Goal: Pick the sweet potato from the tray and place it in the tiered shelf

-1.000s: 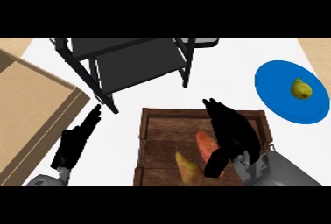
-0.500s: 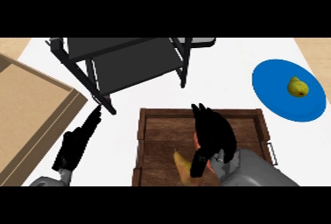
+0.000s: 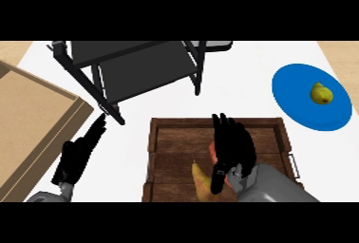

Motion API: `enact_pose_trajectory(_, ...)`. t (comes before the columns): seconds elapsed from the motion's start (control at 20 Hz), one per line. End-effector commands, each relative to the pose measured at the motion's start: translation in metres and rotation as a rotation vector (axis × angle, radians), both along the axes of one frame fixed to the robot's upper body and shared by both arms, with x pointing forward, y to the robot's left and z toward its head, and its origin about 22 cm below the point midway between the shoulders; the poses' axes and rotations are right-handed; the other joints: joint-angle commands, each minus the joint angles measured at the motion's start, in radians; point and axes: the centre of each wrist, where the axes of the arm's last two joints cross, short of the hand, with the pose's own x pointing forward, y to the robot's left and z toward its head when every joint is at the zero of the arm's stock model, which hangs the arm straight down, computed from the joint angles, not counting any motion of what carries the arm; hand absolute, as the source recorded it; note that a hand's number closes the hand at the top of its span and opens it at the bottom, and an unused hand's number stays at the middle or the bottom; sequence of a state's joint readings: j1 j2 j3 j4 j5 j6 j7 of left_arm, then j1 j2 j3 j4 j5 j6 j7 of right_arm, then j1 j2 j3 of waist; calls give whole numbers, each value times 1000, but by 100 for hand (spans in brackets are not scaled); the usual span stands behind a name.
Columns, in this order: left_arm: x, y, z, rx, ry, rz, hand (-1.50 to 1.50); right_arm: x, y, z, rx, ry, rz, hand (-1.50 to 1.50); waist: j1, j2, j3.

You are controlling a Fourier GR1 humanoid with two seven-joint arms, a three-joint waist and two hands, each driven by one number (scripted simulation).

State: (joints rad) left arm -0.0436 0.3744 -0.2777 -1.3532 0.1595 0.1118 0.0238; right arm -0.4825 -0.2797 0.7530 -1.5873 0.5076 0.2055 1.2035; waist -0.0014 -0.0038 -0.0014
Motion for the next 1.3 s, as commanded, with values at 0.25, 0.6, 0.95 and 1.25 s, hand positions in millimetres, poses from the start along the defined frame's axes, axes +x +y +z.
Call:
enact_pose_trajectory(0.25,-9,-8,-1,6,-5,-12,0,6,-7,-4,-176,95,-128,-150,2,0,1)
enact_pose_trajectory(0.6,10,-8,17,1,-13,-10,0,1,-8,-30,-190,106,-98,-150,1,1,1)
enact_pose_trajectory(0.95,-11,-14,-12,-7,-2,-3,0,7,-15,-53,-187,127,-105,-150,3,3,1)
enact_pose_trajectory(1.25,0,4,10,-3,-18,-11,0,3,-5,-46,-127,107,7,150,5,3,1)
